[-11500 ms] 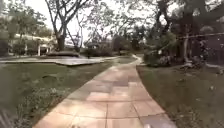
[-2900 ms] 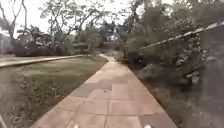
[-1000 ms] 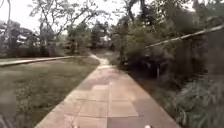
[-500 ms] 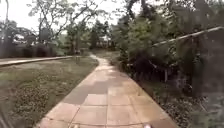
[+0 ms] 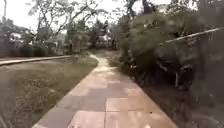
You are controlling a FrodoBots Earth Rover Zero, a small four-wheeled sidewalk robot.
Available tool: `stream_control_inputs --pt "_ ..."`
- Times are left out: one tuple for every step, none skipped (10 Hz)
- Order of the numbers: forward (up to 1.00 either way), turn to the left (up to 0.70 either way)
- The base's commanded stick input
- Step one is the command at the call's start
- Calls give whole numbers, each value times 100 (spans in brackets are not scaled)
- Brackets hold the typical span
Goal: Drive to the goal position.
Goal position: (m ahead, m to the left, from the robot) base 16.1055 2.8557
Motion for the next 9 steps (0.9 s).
stream_control_inputs --pt "100 0" --pt "100 0" --pt "100 0" --pt "99 0" --pt "89 0" --pt "88 0" --pt "88 0" --pt "88 0" --pt "88 0"
